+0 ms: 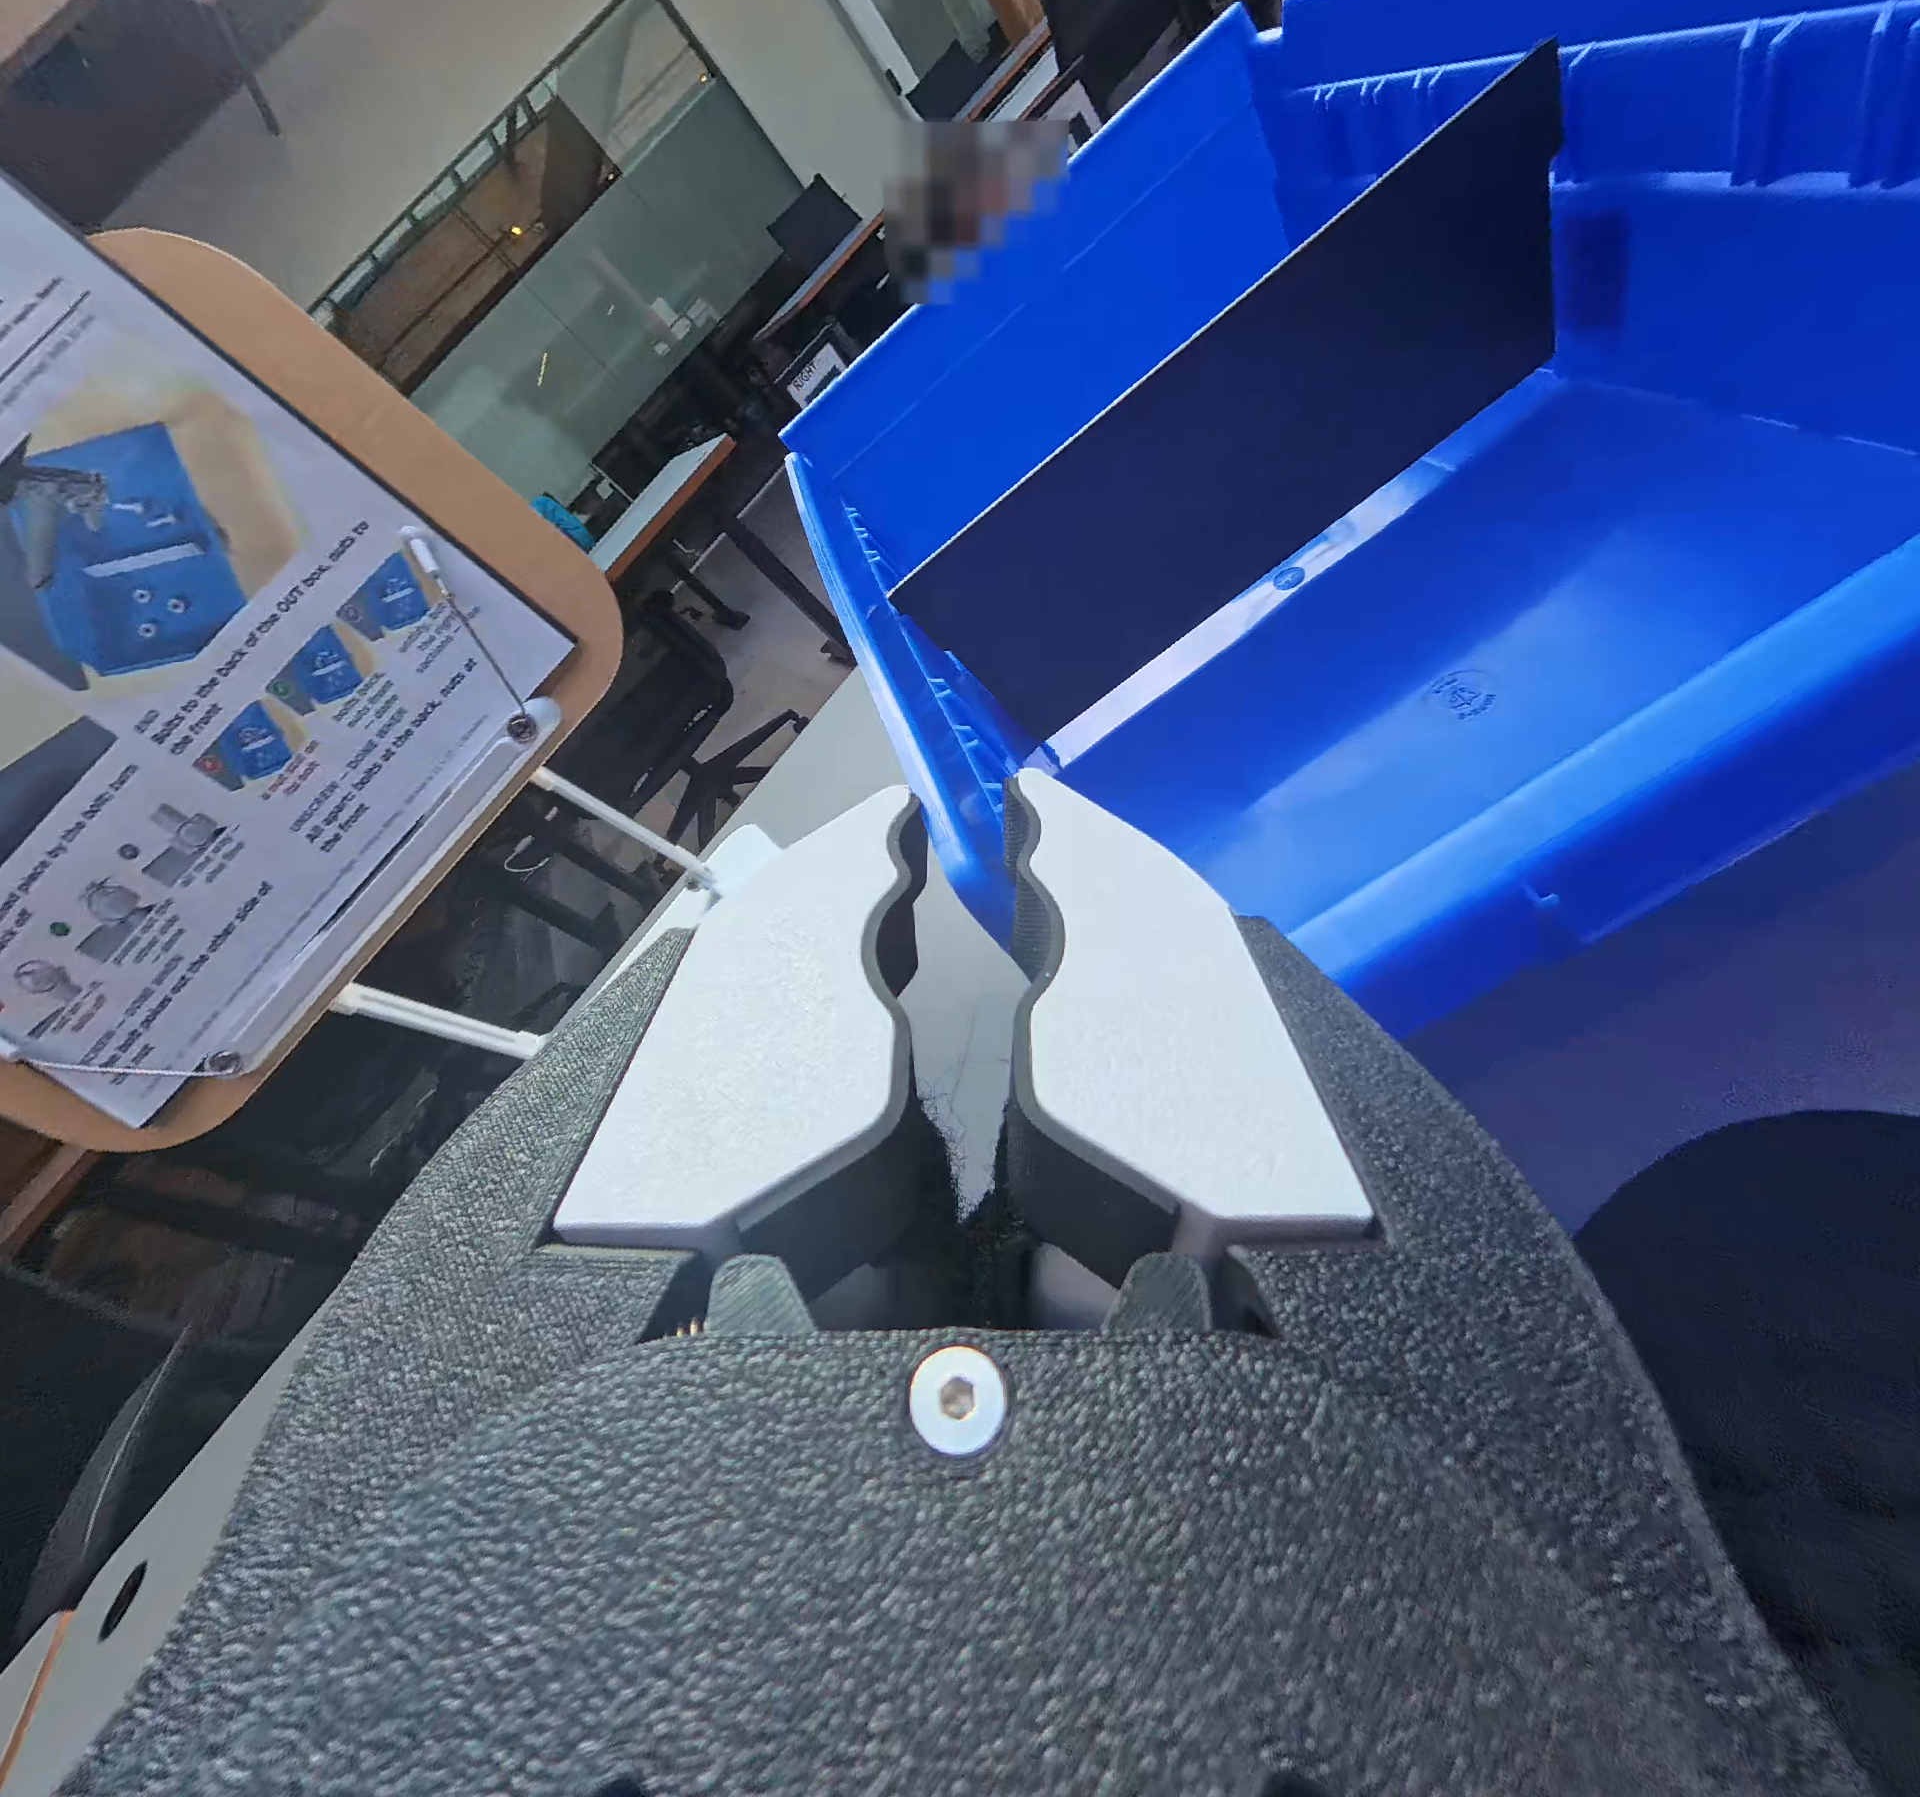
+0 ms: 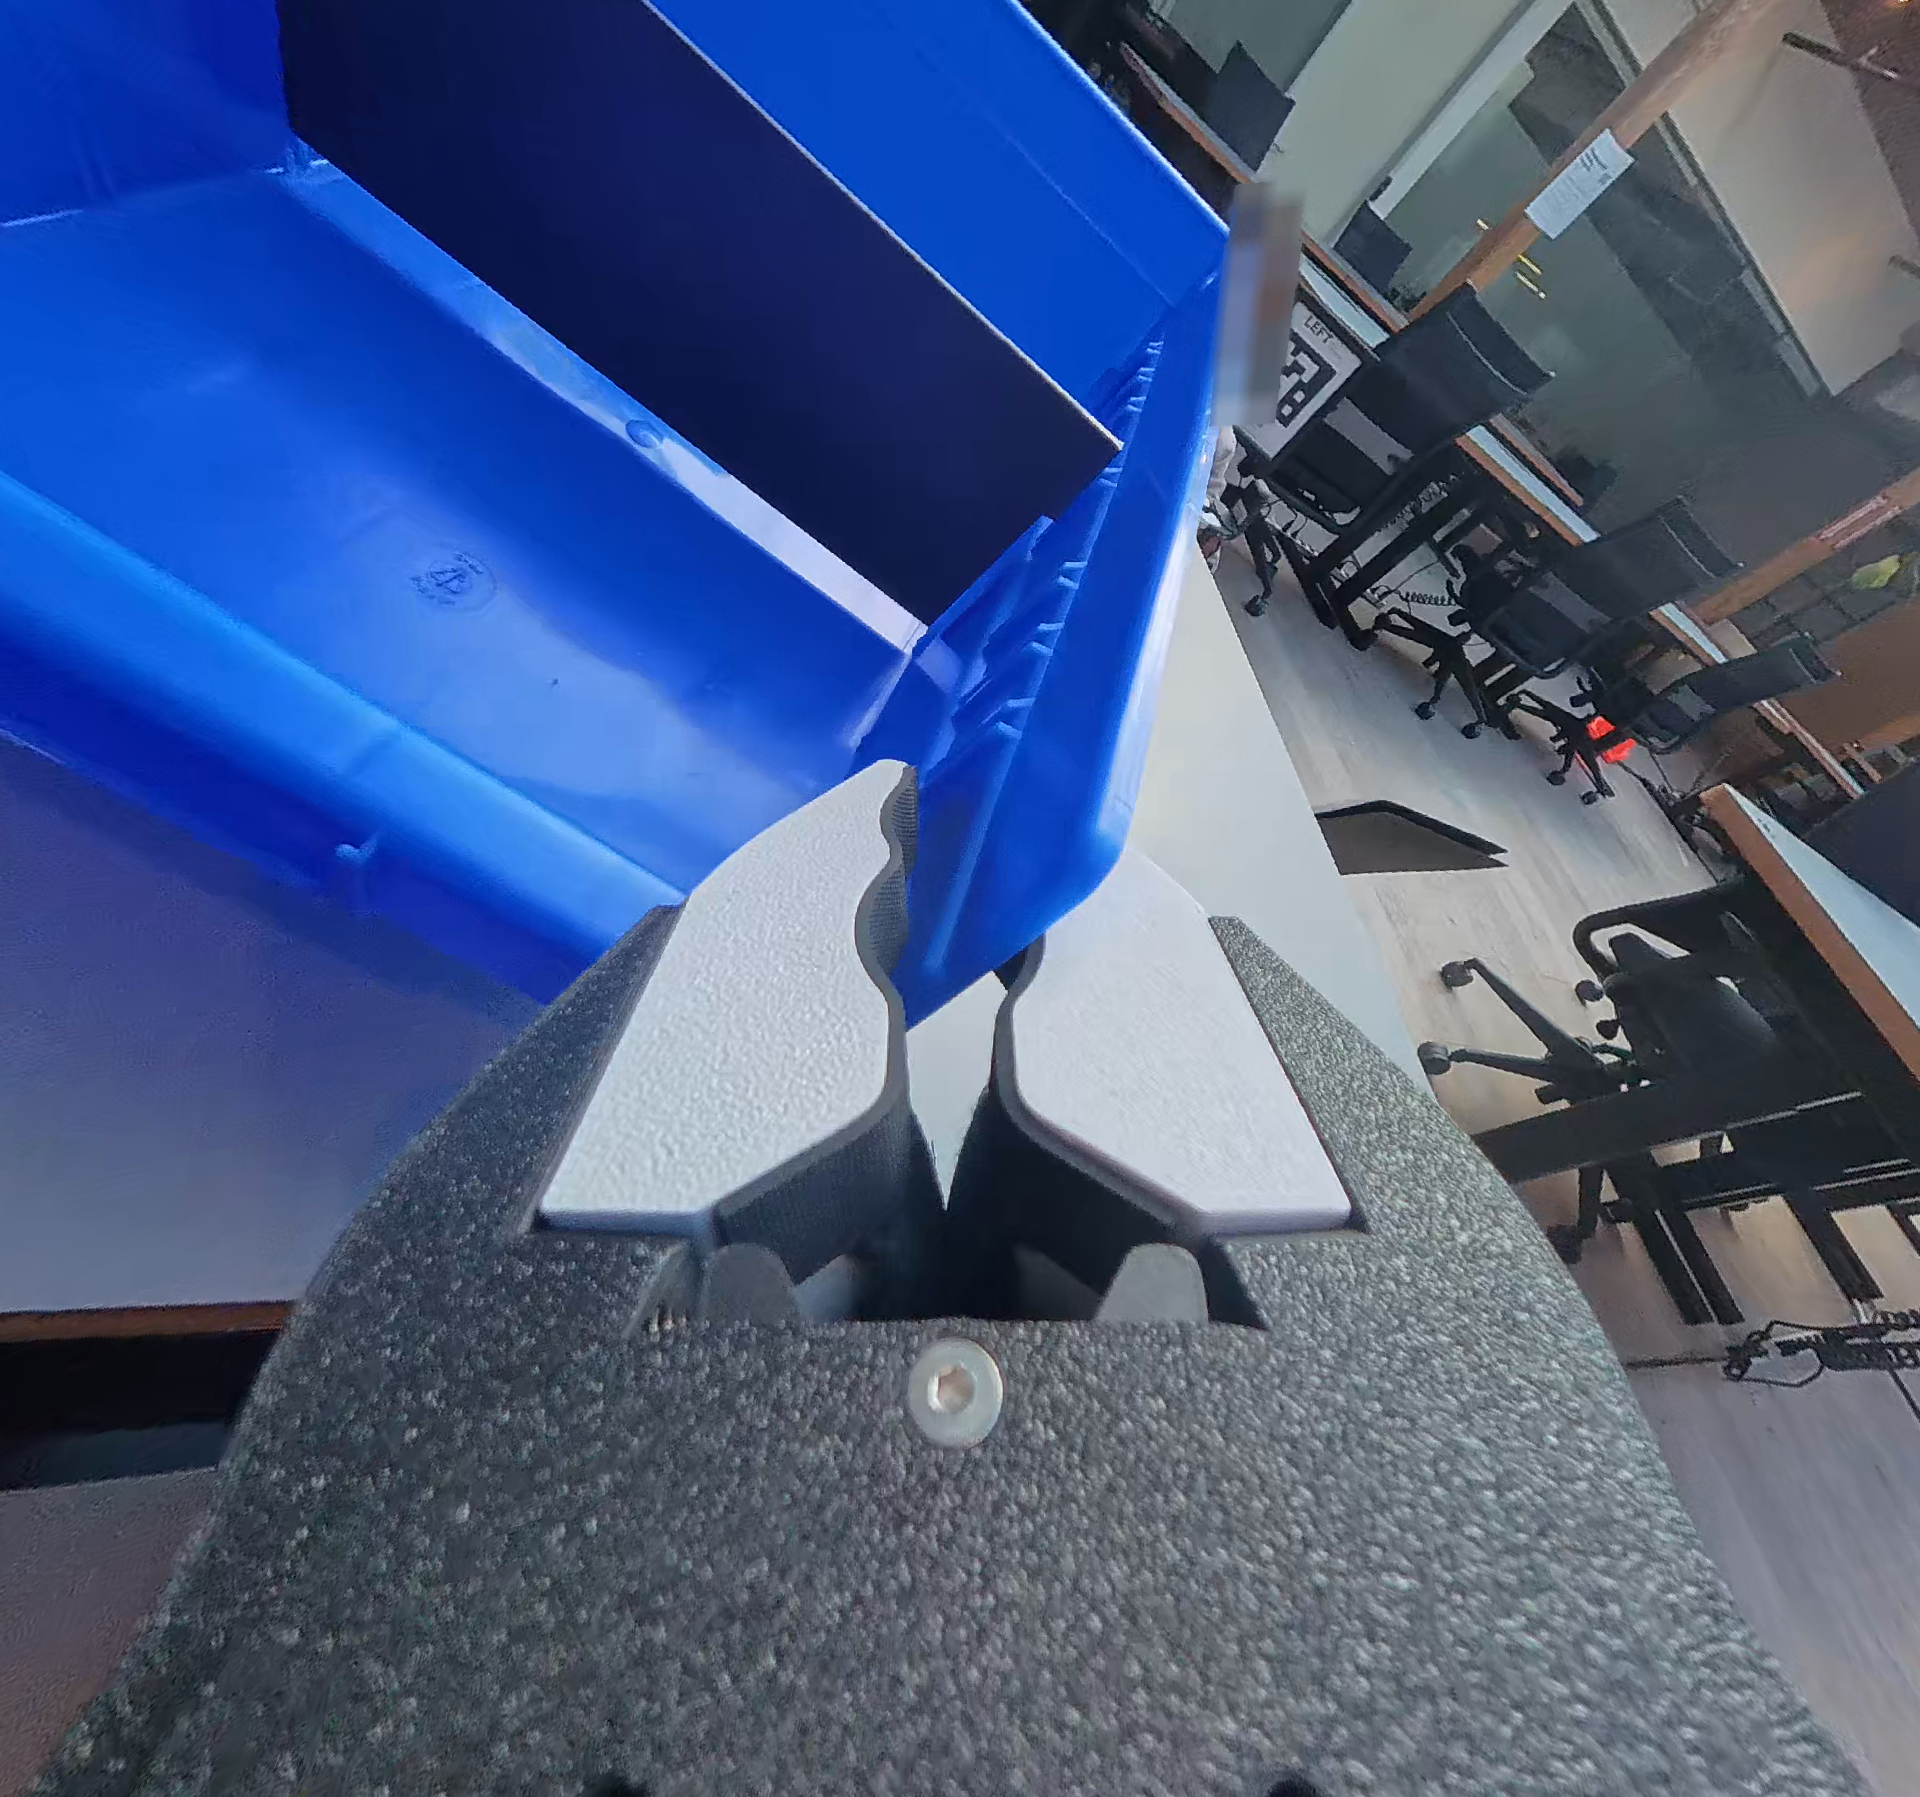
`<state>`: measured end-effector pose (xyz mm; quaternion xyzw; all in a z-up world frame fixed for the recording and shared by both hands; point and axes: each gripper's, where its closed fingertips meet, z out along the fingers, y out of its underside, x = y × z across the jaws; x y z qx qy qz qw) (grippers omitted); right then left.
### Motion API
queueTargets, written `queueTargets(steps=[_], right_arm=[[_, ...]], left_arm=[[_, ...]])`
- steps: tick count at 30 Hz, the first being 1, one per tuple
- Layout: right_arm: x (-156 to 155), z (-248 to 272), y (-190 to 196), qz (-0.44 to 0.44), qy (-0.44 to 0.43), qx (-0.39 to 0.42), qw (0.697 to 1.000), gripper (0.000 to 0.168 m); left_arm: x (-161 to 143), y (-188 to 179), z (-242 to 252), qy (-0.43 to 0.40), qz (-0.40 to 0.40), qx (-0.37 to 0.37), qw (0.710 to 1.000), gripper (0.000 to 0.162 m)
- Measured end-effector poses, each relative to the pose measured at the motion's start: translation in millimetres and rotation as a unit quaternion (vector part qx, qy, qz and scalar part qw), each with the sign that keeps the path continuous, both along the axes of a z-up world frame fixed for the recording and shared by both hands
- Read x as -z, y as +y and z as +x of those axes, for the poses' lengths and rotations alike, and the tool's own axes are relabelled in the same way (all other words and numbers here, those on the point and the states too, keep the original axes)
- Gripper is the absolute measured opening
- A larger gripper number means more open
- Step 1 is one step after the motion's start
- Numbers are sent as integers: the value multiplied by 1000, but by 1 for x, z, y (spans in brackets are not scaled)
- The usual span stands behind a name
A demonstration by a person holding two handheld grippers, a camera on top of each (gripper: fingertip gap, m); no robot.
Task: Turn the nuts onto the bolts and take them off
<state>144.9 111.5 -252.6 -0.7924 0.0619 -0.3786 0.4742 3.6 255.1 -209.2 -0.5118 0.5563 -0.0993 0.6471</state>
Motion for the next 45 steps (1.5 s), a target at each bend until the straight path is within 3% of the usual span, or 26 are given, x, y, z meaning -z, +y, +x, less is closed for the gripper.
queueTargets(steps=[19,20,22,25,30,33,36,38,40,45], right_arm=[[36,22,-22,-20,65,36,997,13],[34,23,-22,-3,76,32,997,18],[31,27,-27,20,84,32,996,43],[30,28,-37,46,109,24,993,74],[28,14,-47,97,181,-5,979,88],[7,4,-49,196,213,-30,957,91],[-29,-12,-45,332,279,-89,897,84],[-44,-30,-37,360,345,-147,854,76],[-57,-44,-27,369,372,-188,831,74],[-89,-80,5,345,320,-255,845,63]], left_arm=[[46,-9,33,45,-52,38,997,17],[46,-10,33,48,-50,43,997,21],[37,-9,30,37,-37,42,998,38],[28,-13,18,32,-54,56,996,50],[16,-12,-20,-6,-158,75,985,70],[5,-2,-54,-38,-193,68,978,76],[-9,9,-94,-78,-228,62,968,79],[-19,20,-123,-105,-236,46,965,79],[-29,32,-154,-126,-231,23,964,79],[-58,58,-240,-167,-203,-41,964,77]])
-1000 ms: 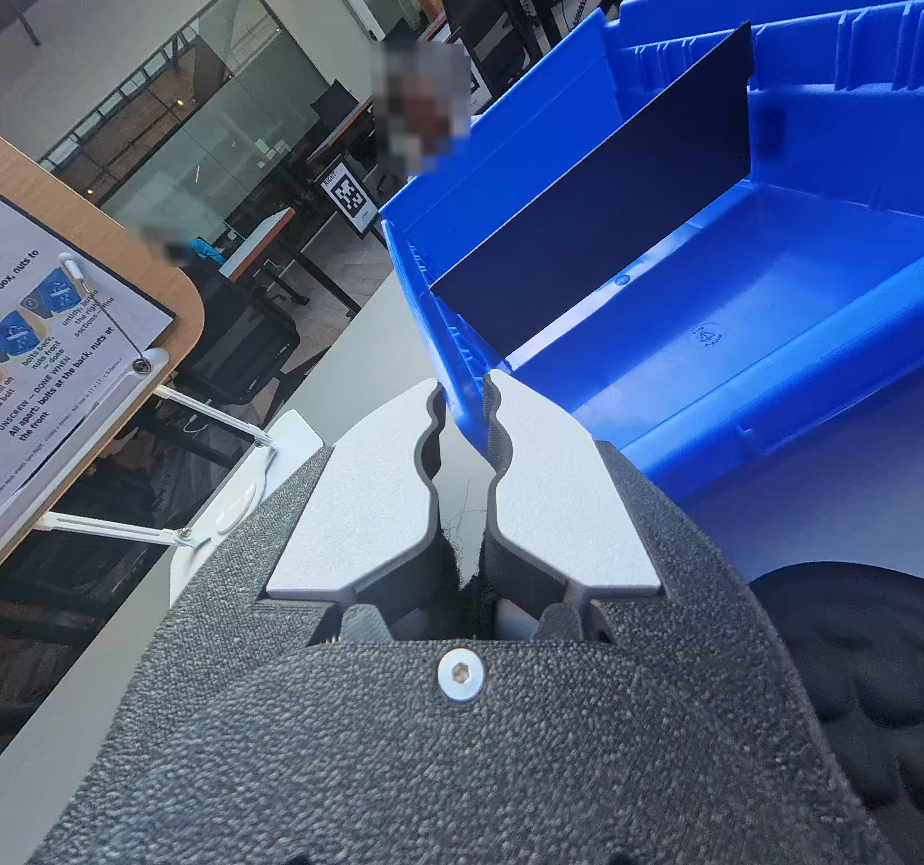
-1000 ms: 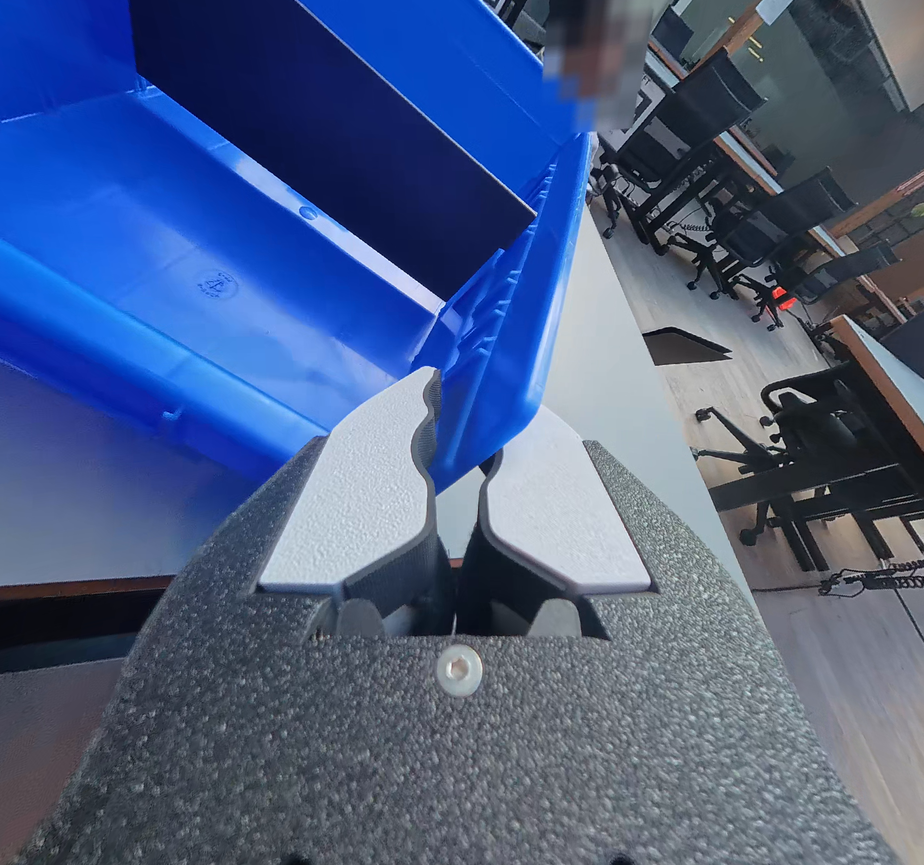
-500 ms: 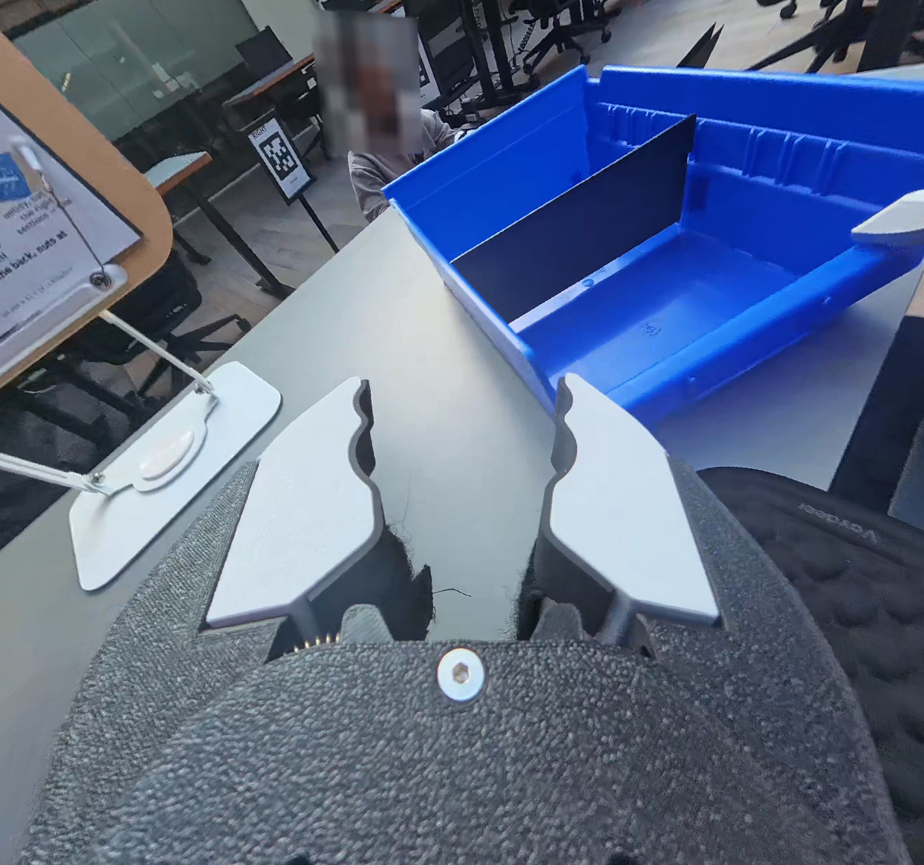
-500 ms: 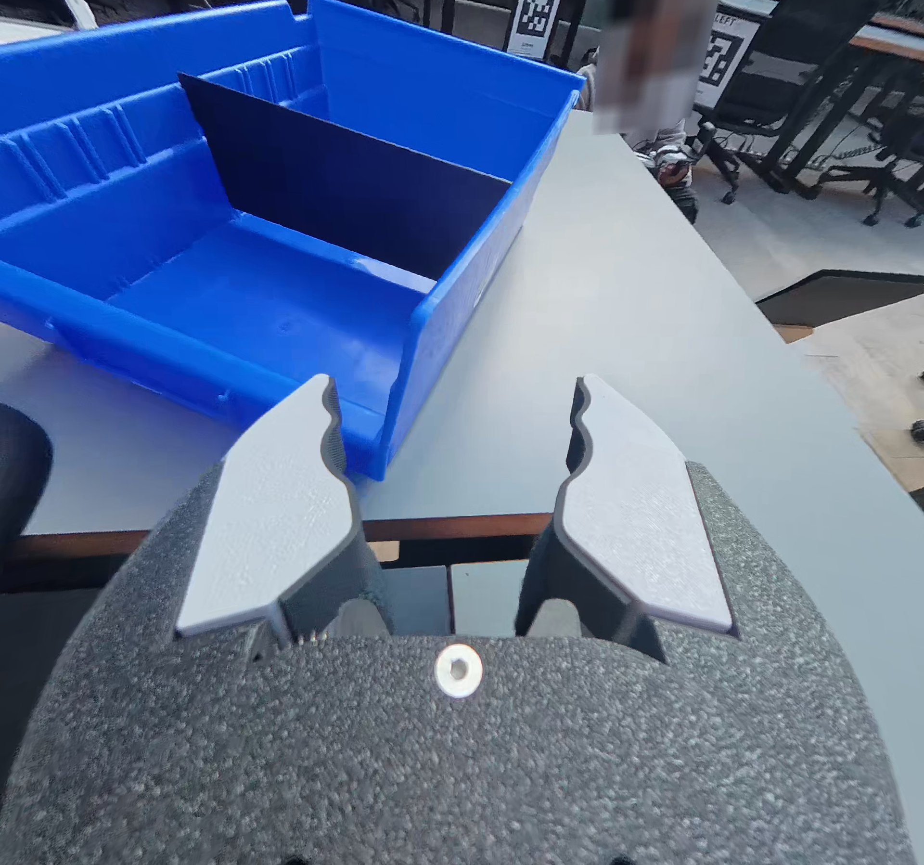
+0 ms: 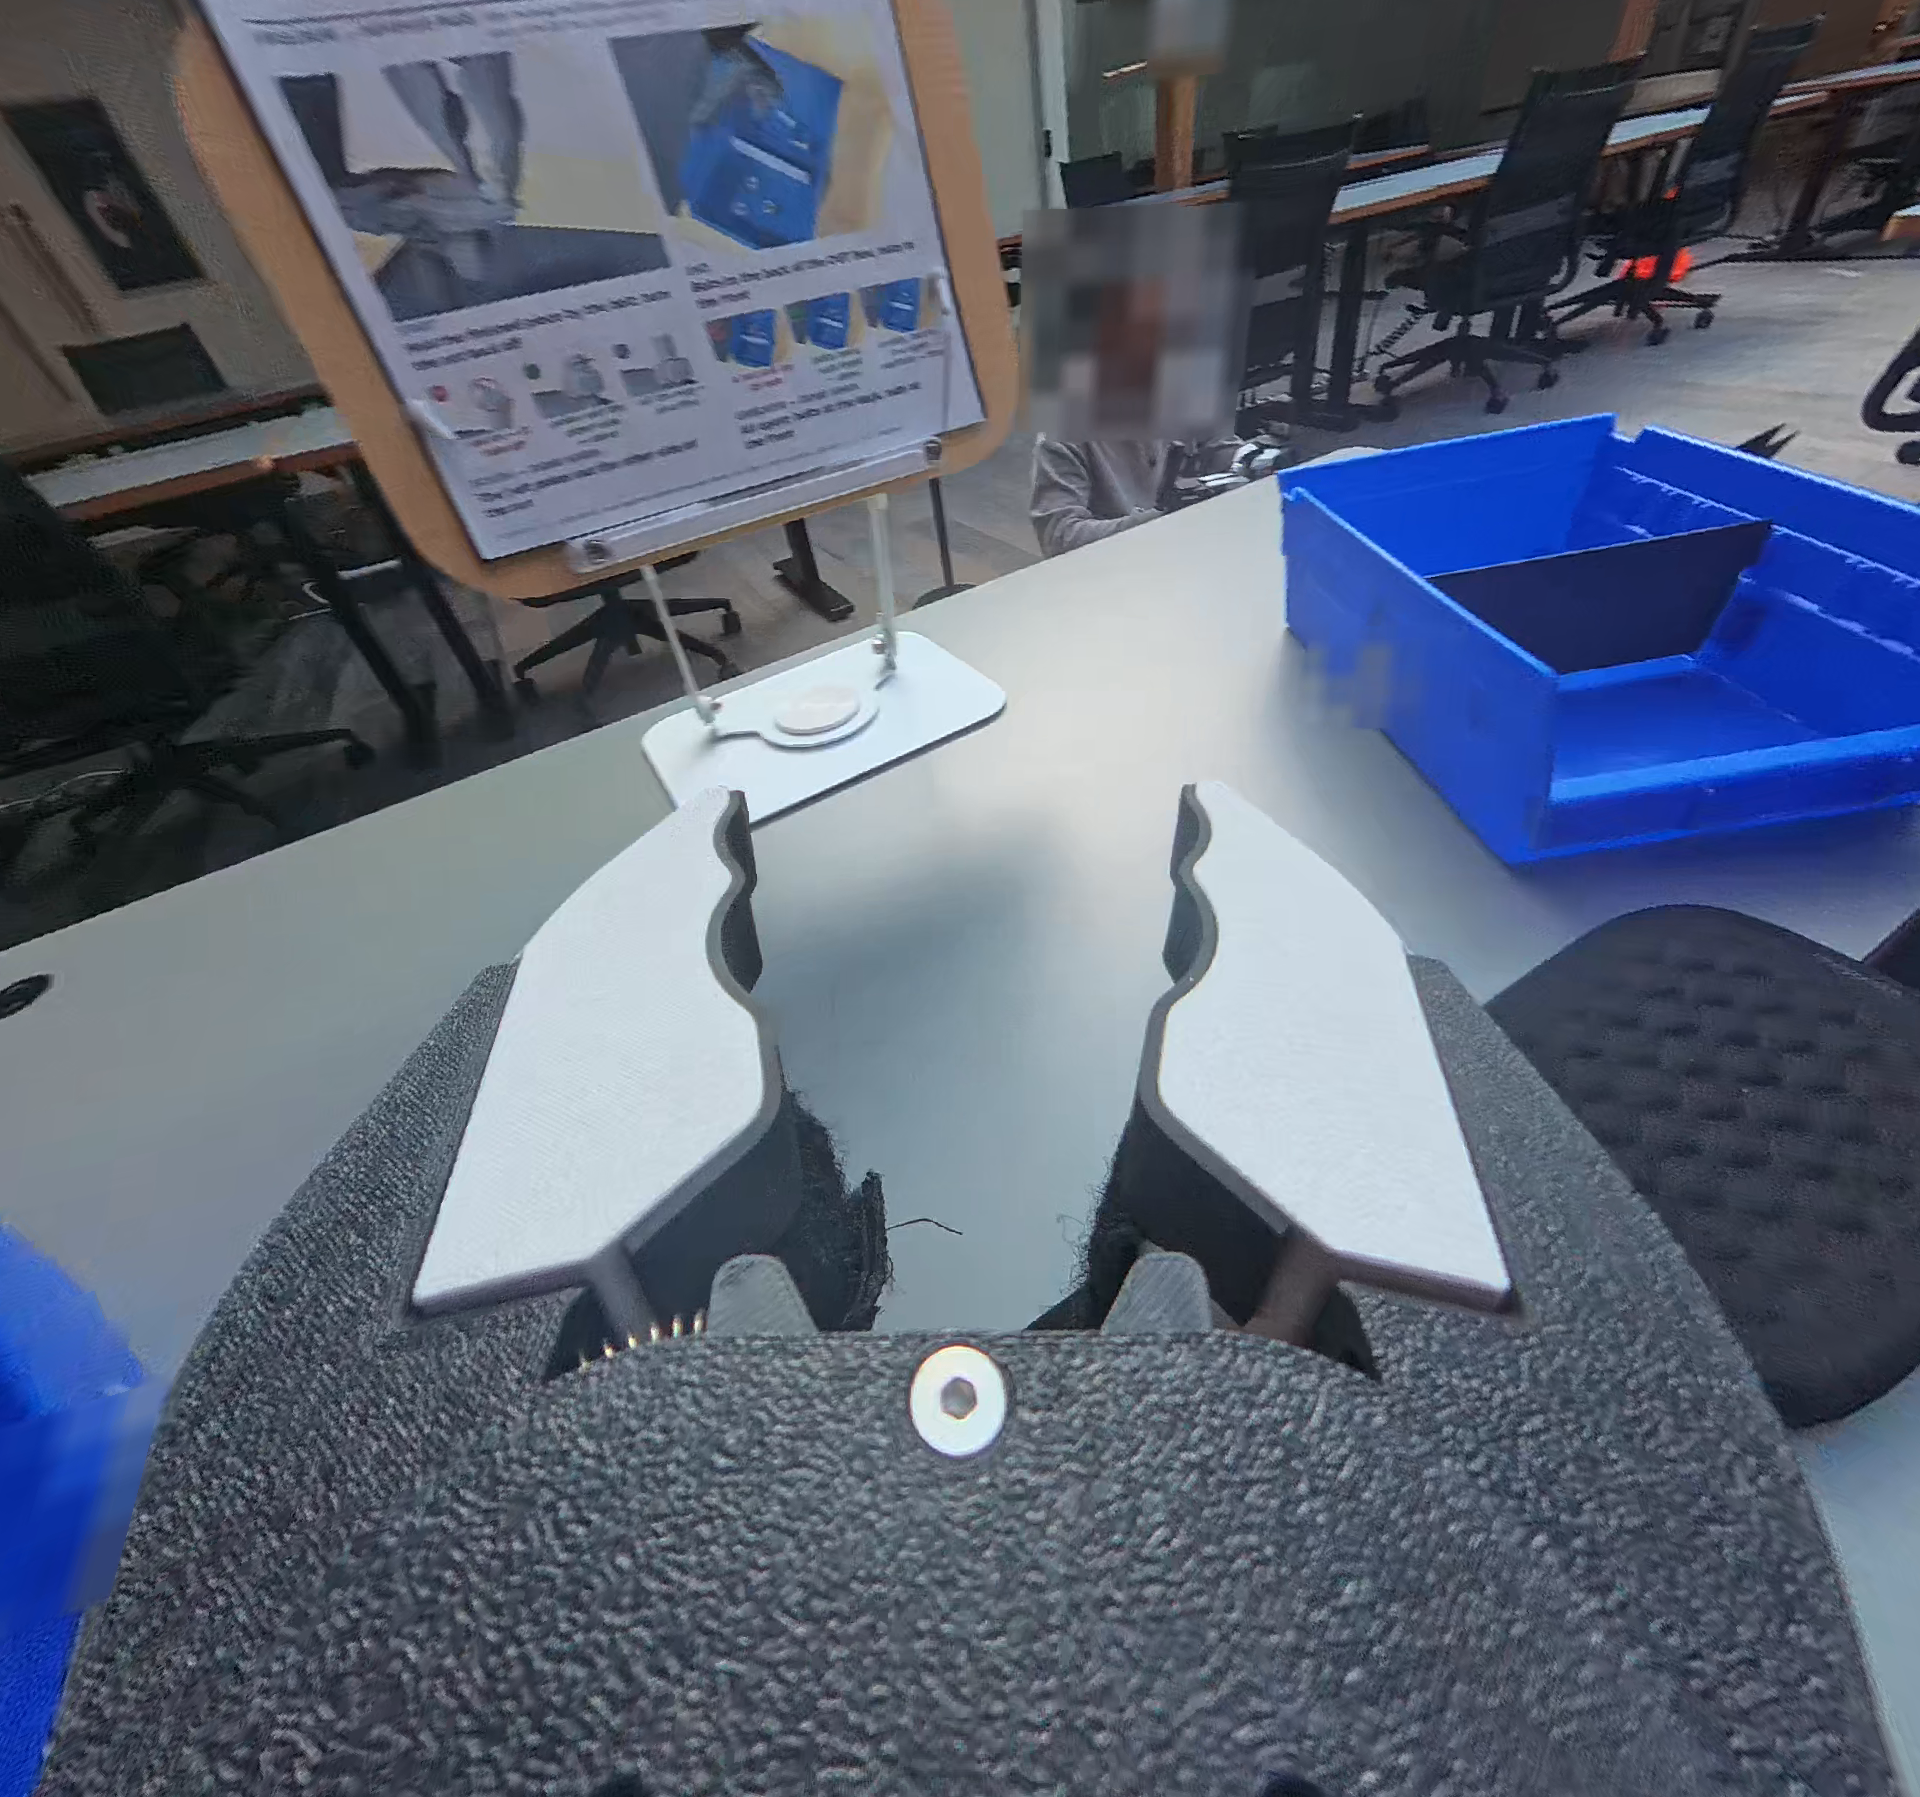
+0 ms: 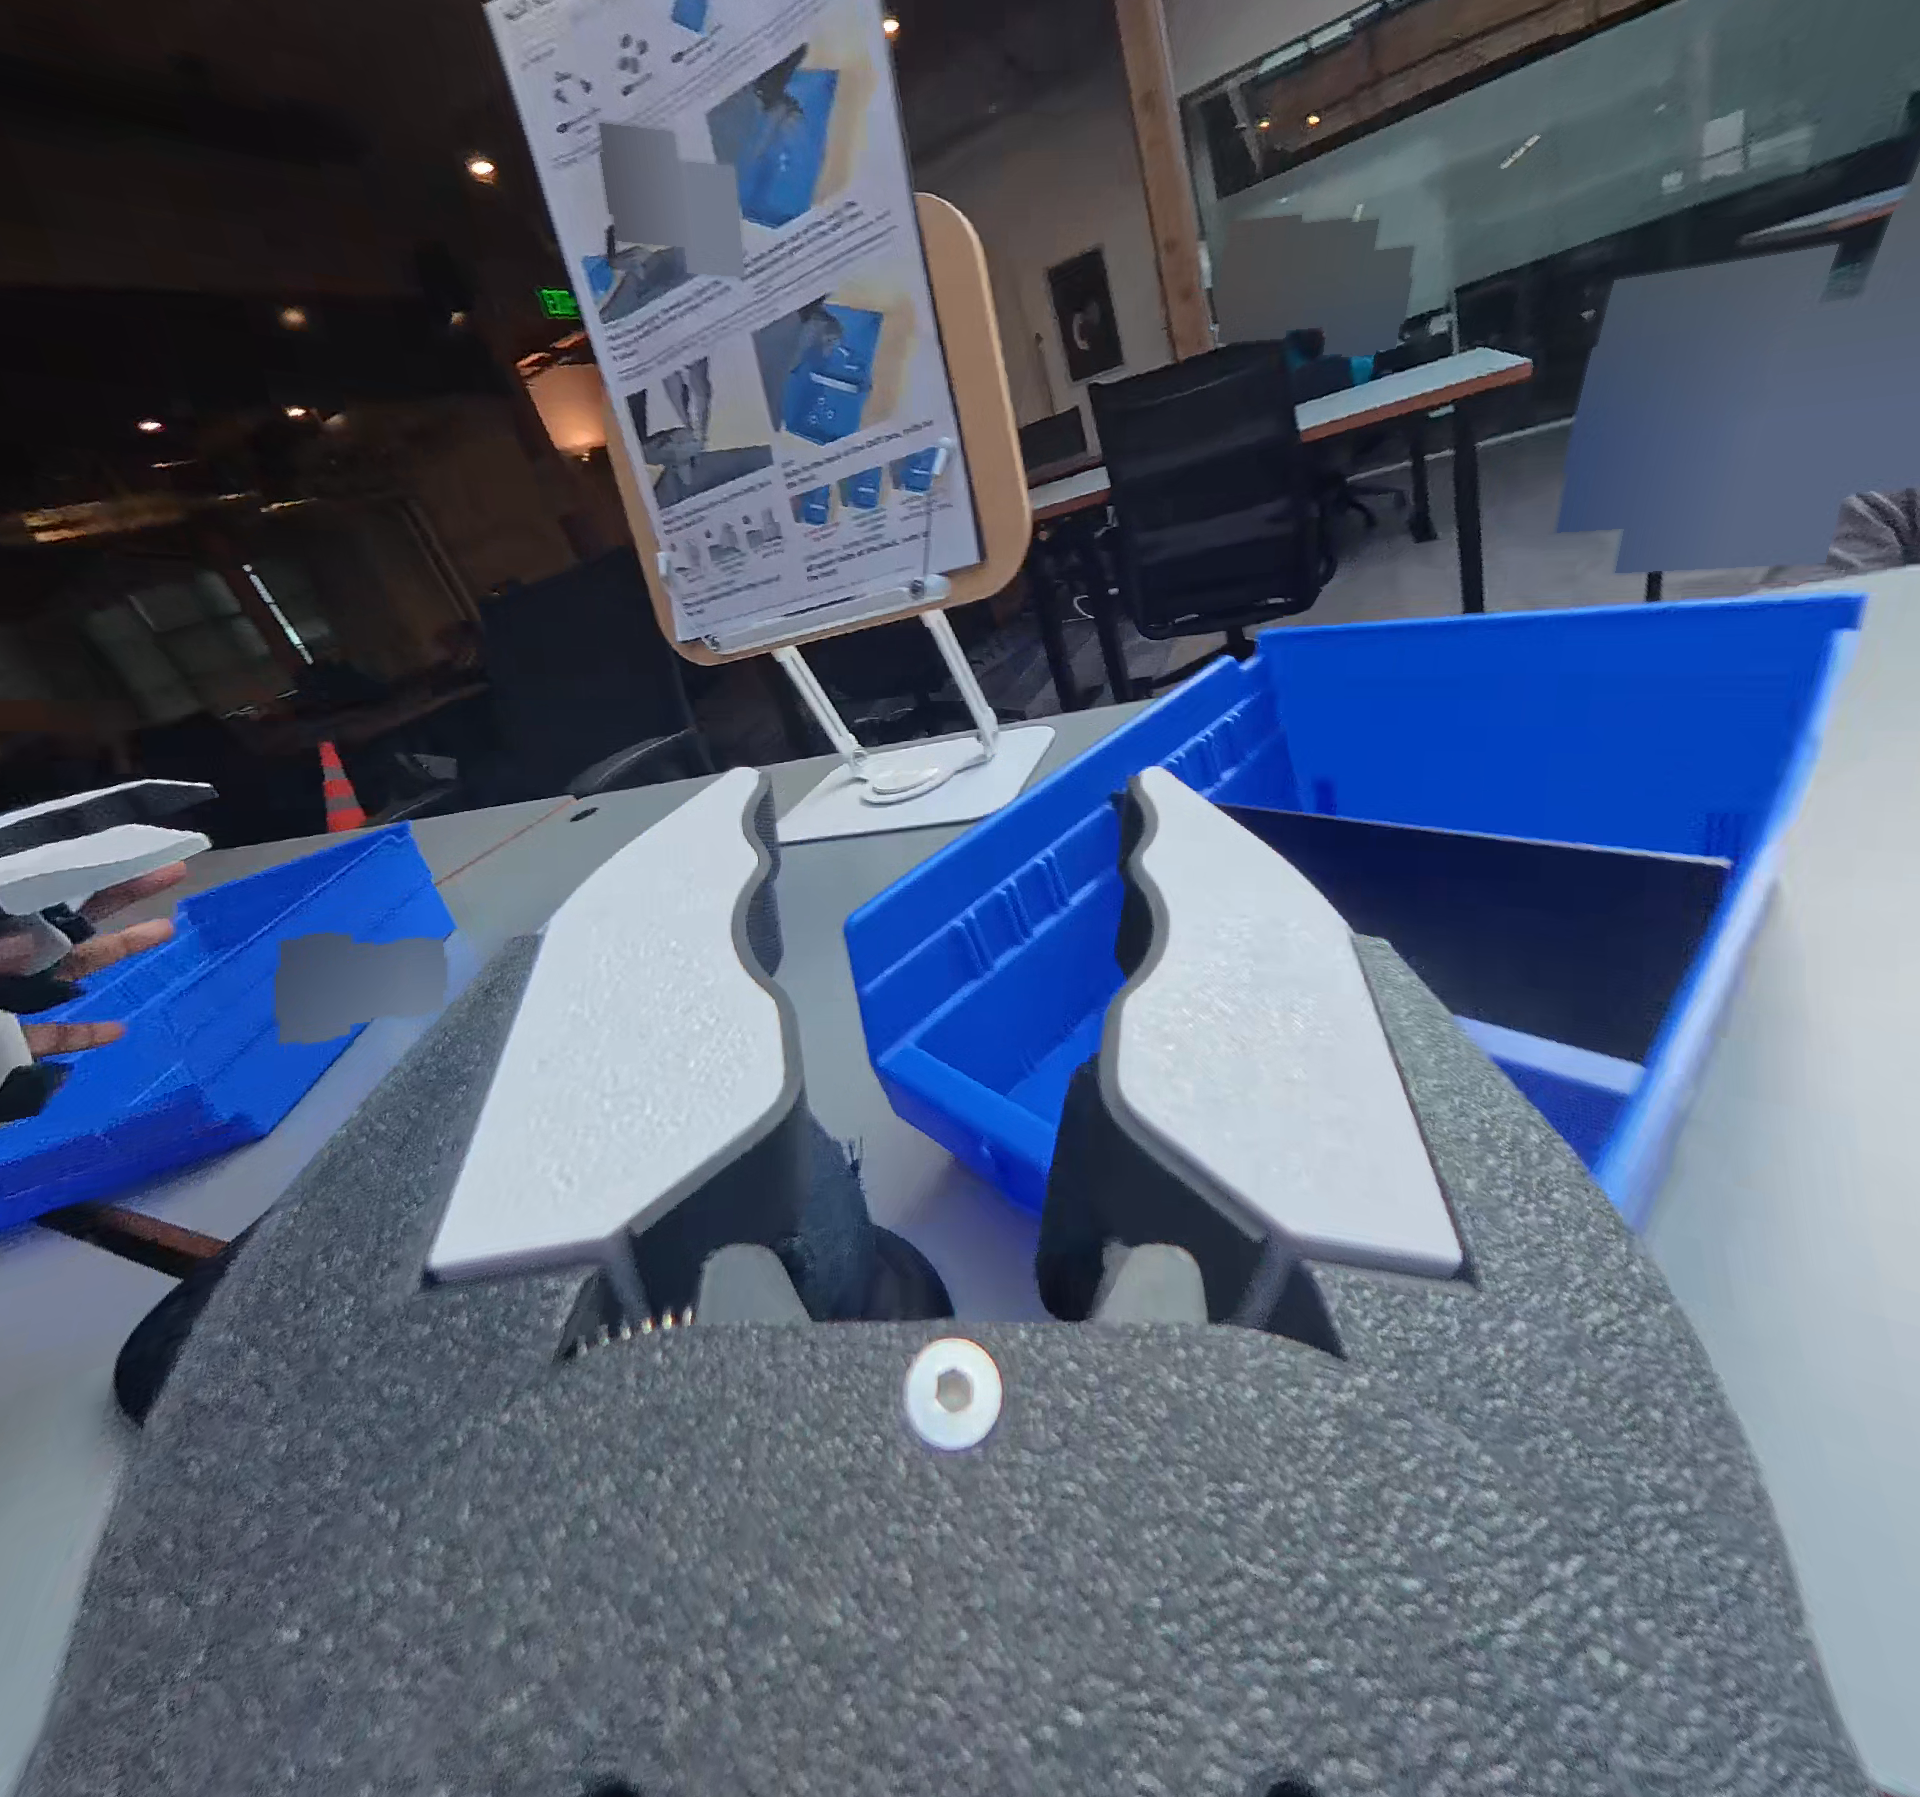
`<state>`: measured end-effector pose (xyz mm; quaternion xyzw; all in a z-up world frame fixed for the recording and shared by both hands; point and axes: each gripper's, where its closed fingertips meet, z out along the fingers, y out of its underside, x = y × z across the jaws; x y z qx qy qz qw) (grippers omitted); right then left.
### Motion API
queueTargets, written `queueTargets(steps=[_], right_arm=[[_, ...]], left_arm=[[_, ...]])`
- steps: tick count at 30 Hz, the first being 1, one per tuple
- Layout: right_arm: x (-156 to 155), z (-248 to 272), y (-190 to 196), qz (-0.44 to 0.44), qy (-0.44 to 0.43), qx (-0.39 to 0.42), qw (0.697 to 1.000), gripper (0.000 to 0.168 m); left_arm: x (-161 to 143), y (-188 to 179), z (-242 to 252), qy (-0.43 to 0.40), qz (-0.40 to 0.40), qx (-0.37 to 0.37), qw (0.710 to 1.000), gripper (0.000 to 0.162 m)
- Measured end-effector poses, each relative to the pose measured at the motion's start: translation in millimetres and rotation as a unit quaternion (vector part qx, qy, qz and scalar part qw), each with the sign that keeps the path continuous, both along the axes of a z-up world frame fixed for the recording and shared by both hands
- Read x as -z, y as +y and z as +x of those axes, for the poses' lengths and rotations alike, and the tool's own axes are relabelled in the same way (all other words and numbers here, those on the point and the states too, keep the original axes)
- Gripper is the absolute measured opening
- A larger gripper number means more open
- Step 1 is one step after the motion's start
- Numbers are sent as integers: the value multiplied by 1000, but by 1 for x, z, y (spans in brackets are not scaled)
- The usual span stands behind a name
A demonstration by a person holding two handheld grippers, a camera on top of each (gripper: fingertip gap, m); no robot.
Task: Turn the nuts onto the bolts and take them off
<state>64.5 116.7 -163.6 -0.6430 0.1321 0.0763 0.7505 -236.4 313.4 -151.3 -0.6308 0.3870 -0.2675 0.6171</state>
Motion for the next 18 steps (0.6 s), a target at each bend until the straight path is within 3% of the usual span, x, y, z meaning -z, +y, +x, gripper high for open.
queueTargets(steps=[6,12,18], right_arm=[[-40,-56,52,55,-58,-103,991,23],[-36,-84,109,49,-138,-107,983,31],[-11,-102,133,12,-191,-109,975,35]], left_arm=[[-21,41,-120,13,24,-134,991,73],[-8,83,-224,26,-40,-267,963,70],[55,118,-267,122,-152,-325,925,63]])
